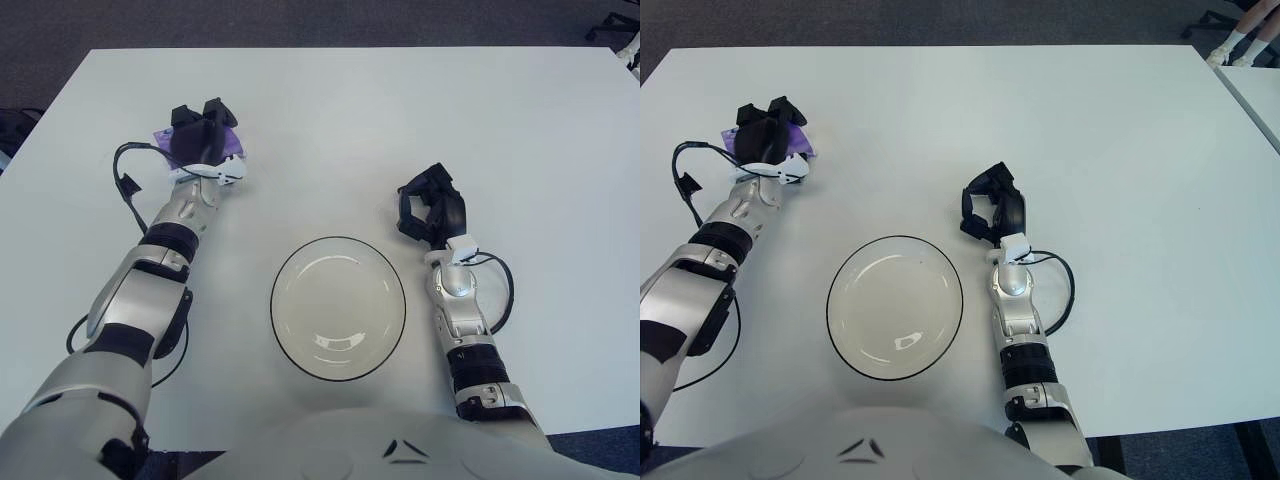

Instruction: Put the tissue paper into the plate.

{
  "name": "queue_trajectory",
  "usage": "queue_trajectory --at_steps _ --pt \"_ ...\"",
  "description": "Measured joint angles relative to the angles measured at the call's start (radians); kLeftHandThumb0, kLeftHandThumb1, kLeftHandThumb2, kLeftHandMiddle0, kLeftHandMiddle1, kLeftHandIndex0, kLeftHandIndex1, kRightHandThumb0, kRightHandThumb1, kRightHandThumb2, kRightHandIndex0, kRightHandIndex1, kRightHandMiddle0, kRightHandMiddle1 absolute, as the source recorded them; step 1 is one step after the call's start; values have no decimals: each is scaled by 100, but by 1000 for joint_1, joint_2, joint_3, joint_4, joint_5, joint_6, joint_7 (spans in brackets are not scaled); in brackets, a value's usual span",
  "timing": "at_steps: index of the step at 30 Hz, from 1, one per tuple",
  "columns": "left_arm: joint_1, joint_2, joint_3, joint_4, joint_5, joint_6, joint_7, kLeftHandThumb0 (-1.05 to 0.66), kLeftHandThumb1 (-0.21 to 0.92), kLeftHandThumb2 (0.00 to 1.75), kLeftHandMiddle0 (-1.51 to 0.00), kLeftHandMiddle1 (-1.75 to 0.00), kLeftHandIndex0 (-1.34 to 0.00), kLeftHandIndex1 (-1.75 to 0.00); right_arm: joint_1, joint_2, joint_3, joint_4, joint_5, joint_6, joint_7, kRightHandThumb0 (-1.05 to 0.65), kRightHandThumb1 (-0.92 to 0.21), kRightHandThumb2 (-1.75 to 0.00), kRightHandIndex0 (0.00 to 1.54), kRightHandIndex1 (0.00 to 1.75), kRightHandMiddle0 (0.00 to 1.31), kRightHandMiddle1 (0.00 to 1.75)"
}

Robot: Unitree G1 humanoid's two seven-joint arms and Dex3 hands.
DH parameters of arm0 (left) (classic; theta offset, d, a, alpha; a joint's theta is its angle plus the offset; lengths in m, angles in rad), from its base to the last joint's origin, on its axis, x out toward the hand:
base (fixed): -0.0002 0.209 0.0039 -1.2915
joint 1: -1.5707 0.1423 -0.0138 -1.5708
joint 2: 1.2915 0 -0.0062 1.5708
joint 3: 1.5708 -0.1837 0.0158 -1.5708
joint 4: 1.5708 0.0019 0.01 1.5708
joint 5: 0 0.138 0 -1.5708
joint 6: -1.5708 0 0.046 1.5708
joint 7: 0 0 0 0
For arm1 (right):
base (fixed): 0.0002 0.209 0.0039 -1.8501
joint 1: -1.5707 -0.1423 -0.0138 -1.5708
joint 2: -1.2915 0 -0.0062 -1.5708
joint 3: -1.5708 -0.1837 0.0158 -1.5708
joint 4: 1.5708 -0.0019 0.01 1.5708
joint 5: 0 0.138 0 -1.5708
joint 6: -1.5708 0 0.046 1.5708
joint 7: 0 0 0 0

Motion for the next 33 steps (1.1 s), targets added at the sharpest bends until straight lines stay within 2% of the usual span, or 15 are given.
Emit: queue_trajectory --at_steps 17,24,33 --pt "29 27 -10 -60 20 -13 1 0 0 162 -90 -158 -62 -175 10 0 -1 -13 3 0 0 -41 -55 -103 60 137 42 175" --pt "91 50 -9 -187 58 -11 41 0 -1 164 -90 -159 -63 -175 16 0 -4 -23 5 0 0 -41 -56 -102 60 137 42 175" --pt "178 74 12 -342 94 -45 129 0 -1 164 -91 -158 -64 -175 19 1 -5 -28 8 0 0 -41 -56 -102 61 137 42 175"
